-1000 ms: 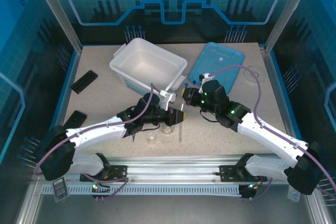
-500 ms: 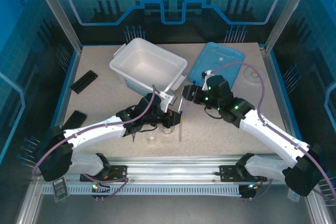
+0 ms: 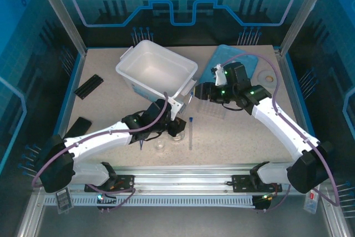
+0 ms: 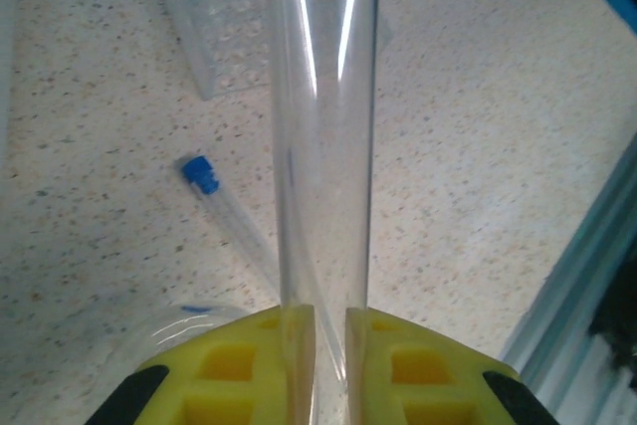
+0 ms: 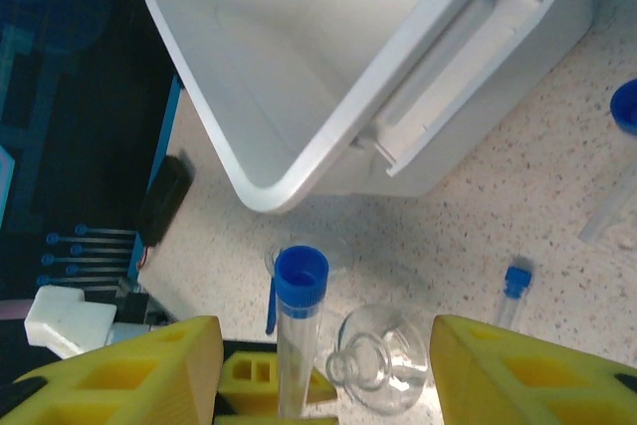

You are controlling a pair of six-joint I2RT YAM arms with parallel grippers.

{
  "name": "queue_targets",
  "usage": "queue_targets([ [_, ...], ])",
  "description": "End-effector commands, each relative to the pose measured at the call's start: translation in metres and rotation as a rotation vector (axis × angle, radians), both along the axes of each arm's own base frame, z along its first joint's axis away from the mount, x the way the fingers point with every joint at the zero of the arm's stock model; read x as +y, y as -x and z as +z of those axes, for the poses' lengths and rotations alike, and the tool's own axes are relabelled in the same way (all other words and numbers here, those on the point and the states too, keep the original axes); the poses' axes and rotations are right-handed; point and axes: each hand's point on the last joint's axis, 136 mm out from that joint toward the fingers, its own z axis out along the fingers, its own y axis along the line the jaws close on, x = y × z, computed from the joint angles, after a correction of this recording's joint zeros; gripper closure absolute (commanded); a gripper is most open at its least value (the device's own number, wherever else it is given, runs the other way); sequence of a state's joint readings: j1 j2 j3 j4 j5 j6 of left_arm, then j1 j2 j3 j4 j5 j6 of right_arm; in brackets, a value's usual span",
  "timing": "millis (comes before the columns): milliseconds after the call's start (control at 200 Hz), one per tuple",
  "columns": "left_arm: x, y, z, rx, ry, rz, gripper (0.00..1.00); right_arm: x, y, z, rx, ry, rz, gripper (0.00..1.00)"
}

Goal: Organize the chemistry lab equipment

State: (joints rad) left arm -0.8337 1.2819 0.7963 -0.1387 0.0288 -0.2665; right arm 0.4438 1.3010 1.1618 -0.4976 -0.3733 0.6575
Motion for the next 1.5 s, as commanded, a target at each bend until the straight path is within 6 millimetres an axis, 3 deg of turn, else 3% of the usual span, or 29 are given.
queue_targets([
  [0, 0.005, -0.006, 0.016, -0.097, -0.059, -0.014, 0.91, 0.008, 0.01, 0.015, 0.008, -0.05, 0.1, 0.42],
  [370, 0.001, -0.002, 0.012, -0.179, -0.135, -0.037, 0.9, 0.013, 0.009, 0.0, 0.056, -0.073, 0.128, 0.46],
  [691, -0.001, 0.001, 0.017, -0.224, -0.15, -0.04, 0.89, 0.025, 0.014, -0.013, 0.091, -0.098, 0.159, 0.59],
  [1011, -0.001, 0.001, 0.019, -0.24, -0.151, -0.041, 0.89, 0.036, 0.022, -0.013, 0.112, -0.137, 0.227, 0.67],
  [1496, 0.0, 0.0, 0.02, -0.246, -0.156, -0.037, 0.87, 0.036, 0.022, -0.013, 0.124, -0.132, 0.24, 0.82],
])
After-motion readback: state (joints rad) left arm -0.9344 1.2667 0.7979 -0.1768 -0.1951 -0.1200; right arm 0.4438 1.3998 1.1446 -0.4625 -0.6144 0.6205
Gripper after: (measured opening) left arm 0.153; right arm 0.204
